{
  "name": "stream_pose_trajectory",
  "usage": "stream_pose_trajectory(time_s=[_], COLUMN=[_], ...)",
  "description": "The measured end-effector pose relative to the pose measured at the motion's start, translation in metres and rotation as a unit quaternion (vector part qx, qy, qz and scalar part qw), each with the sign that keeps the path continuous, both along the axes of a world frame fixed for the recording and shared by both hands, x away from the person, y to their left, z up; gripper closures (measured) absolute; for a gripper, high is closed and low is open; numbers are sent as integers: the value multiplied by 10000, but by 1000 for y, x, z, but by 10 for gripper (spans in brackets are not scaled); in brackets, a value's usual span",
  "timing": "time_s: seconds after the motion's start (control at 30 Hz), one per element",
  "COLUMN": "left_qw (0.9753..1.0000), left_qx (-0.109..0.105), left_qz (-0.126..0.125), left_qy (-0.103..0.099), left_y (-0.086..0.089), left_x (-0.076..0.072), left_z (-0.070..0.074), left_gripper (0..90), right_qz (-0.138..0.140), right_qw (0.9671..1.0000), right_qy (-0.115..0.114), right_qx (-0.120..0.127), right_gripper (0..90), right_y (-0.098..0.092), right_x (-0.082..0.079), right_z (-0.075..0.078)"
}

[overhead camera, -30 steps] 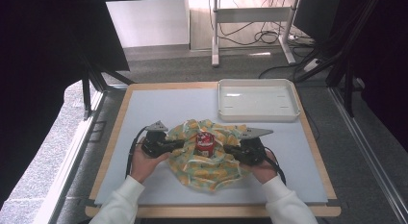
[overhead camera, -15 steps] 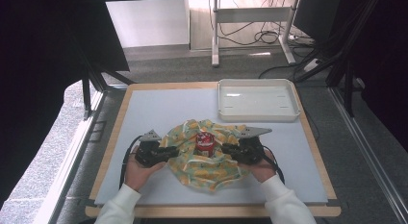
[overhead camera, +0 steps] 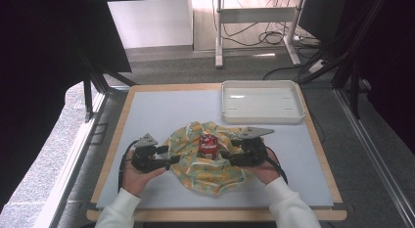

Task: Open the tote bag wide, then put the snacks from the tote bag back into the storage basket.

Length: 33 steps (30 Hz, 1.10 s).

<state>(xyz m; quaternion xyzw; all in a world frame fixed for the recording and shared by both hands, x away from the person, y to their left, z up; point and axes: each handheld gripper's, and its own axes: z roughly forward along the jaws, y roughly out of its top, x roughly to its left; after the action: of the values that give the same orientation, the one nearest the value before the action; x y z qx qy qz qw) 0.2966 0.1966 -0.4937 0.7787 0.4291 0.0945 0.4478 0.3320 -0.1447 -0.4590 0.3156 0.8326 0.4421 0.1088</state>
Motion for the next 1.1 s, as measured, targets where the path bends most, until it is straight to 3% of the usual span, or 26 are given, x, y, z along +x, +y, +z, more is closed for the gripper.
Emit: stream_pose_trajectory(time_s=[0.2,0.6,0.7,0.93,1.1], left_qw=[10000,9999,9999,10000,9999], left_qx=[-42,-26,-6,24,50], left_qz=[-51,-101,-101,-82,-91], left_qy=[-39,15,36,45,72], left_y=[0,1,1,0,-2], left_x=[-1,0,0,1,1], left_z=[1,-1,-2,-3,-5], left_gripper=[298,277,273,272,271], right_qz=[-114,-5,-59,-221,-295], right_qw=[9999,9994,9988,9977,9964], right_qy=[-7,33,68,149,369], right_qx=[77,-354,-484,-625,-705], right_gripper=[308,280,257,214,158], right_y=[7,43,54,59,65], right_x=[2,13,19,31,38], right_z=[11,13,10,1,-10])
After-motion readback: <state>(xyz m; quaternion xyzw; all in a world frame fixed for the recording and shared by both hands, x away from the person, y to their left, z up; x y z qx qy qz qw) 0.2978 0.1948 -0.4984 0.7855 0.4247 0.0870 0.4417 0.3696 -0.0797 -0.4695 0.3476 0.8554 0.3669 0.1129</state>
